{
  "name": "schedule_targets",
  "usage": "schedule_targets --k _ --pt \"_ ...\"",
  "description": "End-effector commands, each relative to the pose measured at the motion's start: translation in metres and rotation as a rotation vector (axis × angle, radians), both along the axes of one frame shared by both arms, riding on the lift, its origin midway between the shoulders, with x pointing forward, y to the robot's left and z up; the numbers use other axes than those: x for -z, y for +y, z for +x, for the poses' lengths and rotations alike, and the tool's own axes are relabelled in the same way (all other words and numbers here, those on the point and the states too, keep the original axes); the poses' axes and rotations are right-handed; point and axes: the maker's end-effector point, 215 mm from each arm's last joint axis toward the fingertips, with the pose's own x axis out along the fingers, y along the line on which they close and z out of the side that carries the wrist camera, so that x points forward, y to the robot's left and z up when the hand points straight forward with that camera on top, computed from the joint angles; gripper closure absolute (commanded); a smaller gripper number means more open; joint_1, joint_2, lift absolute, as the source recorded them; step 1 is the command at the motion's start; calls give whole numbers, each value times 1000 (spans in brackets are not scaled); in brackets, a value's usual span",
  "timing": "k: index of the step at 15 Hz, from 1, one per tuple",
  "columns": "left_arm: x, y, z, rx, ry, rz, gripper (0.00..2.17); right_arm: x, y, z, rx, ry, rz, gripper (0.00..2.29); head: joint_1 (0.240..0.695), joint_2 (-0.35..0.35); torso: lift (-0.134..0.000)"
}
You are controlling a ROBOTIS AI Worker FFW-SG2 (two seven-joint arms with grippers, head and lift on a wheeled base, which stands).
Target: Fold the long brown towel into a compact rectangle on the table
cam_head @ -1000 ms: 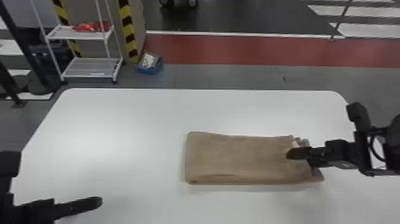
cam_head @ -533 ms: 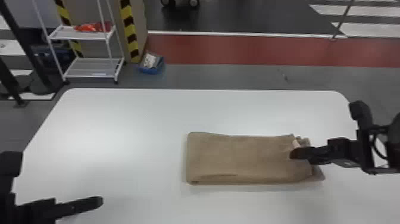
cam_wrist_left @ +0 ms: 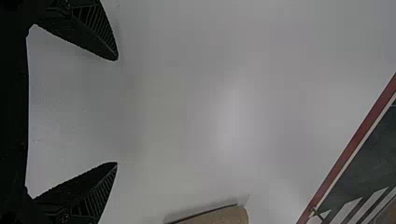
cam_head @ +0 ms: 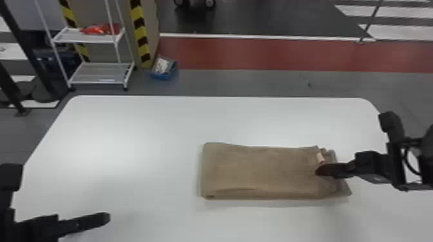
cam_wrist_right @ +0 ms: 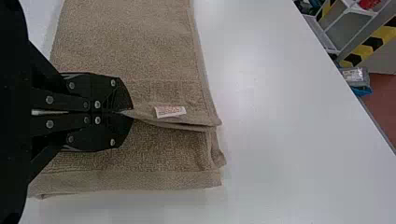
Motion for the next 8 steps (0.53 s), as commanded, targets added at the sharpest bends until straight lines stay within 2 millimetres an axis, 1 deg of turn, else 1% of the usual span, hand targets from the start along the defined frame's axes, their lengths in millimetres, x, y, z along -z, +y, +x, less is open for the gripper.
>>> schedule_targets --k 1,2,3,4,5,6,7,8 --pt "-1 1 2 0 -4 3 80 -7 4 1 0 -25 17 1180 695 -34 -123" --pt "-2 1 3 0 -5 3 80 -22 2 7 10 -67 30 1180 695 -33 -123" --pt "-2 2 3 0 -6 4 80 -46 -2 15 27 -128 62 1180 695 -29 -123" --pt "-2 4 3 -6 -5 5 80 -63 -7 16 43 -171 96 1177 695 -28 -123" --pt "-2 4 3 -5 -6 4 80 -56 -11 7 57 -162 108 1177 695 -29 -123" --pt "-1 3 2 -3 -3 0 80 -43 -9 0 51 -134 92 1177 695 -32 -123" --pt "-1 0 1 1 -2 -5 80 -21 -3 -10 36 -82 69 1177 695 -36 -123" --pt "-1 -1 2 1 -4 -4 80 -14 3 -12 33 -66 76 1177 695 -42 -123"
